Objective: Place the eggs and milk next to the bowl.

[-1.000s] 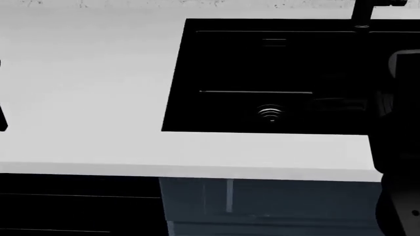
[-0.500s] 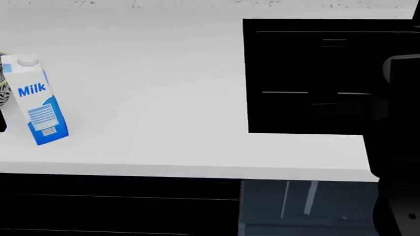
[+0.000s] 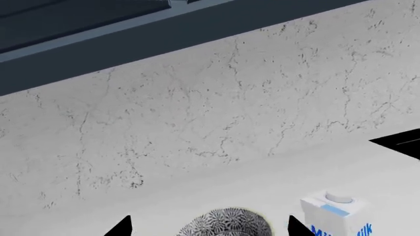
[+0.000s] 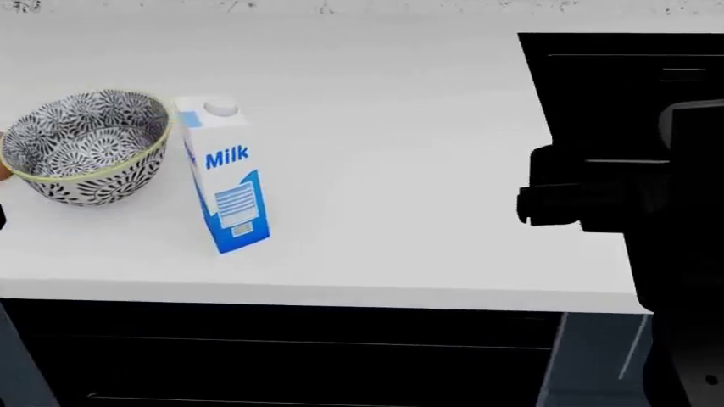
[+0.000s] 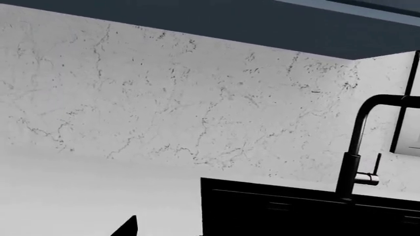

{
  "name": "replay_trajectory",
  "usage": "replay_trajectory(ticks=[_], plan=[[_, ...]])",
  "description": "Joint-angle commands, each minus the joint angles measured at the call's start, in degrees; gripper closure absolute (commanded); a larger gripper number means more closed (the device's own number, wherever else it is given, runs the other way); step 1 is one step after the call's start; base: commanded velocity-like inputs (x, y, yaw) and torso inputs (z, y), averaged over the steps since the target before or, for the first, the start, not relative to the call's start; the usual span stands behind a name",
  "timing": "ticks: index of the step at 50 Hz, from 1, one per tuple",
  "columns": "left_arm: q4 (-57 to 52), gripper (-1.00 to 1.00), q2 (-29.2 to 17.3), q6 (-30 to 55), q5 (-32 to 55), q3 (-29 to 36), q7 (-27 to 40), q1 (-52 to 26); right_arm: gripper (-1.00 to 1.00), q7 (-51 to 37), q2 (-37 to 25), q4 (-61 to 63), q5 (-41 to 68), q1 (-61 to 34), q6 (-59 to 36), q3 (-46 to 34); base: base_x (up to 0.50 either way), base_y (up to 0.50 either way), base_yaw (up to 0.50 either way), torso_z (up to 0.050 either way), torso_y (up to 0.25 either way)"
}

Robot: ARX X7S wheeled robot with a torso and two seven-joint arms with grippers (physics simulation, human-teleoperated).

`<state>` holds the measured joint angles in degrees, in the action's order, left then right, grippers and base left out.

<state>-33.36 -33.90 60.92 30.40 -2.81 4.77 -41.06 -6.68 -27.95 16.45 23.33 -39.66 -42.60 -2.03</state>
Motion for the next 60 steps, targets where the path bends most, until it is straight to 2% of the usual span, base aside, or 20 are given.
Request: replay_trajectory(ticks=[1, 40, 50, 60], plan=[[1.7, -1.0, 0.7, -0.9, -1.0, -1.1, -1.6, -0.6, -1.0, 1.2, 0.8, 0.3, -0.6, -0.5, -0.7, 1.7, 0.0, 0.5, 0.0, 0.0, 0.0], [2.8, -1.0, 0.2, -3.4, -1.4, 0.3, -2.5, 0.9, -1.0, 0.8, 0.2, 0.5, -0.2, 0.1, -0.4, 2.2, 0.0, 0.5, 0.0, 0.0, 0.0], [3.0, -1.0, 0.1, -3.9, -1.4, 0.7, -2.6, 1.1, -1.0, 0.0, 0.2, 1.2, 0.7, 0.1, -1.1, 3.9, 0.0, 0.02, 0.0, 0.0, 0.0], [2.5, -1.0, 0.0, -3.5, -1.1, 0.5, -2.3, 1.1, -1.0, 0.2, 0.2, 0.8, 0.7, 0.4, -0.6, 3.5, 0.3, 0.0, 0.0, 0.0, 0.0]])
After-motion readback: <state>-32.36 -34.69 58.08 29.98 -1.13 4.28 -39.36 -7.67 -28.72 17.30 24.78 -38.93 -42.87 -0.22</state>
